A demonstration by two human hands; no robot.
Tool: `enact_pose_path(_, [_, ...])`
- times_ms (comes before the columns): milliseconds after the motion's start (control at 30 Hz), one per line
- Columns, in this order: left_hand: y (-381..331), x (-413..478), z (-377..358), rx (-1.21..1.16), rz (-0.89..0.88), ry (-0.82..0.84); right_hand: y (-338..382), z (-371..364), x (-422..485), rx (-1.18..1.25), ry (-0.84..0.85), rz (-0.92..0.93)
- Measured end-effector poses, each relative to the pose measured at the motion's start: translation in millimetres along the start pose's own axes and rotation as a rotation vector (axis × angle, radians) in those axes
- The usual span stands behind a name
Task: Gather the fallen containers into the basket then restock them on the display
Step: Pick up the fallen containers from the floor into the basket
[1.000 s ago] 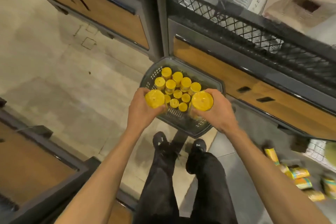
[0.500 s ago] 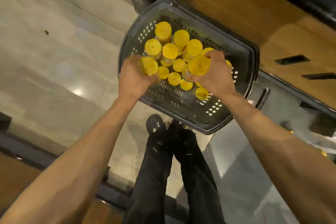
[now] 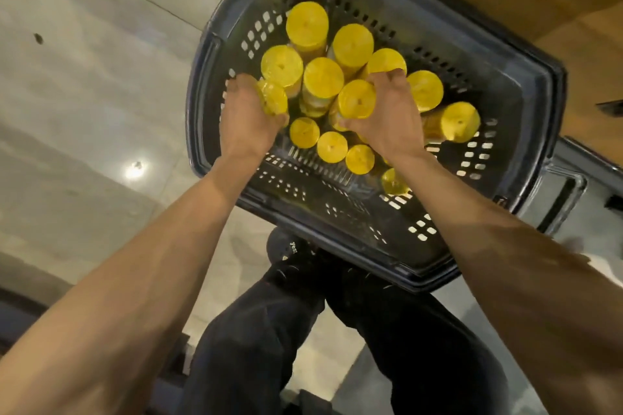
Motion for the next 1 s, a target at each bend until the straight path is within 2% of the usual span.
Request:
enact_pose_path(400, [8.1,11.4,-17.8,0.016,0.016,0.032,-2.7,-17.5,6.0,-0.18,0.001,0.028])
enact_pose_path(667, [6.0,5.1,-15.0,0.06,0.004,0.078,-5.2,-22.8,0.5,-0.147,0.035,-0.029])
enact_pose_path(833, [-0.7,-33.7,14.9,0.104,-0.052,0.069,8.9,-0.2,-20.7,-0.107,0.104,-0.073])
enact_pose_path(1000, [-22.8,-82.5,73.1,0.325,-0.08,0.133,45.1,59.6,-57.4,-0.239,0.232,-0.064])
Point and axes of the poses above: each hand's wrist, its own x-axis towards the middle knuckle, its own z-axis out of the back of the hand, y = z × x, the point moved 6 cm from there along x, towards the middle knuckle, and after that the axes turned 11 degrees about x, right-handed, at the moved point
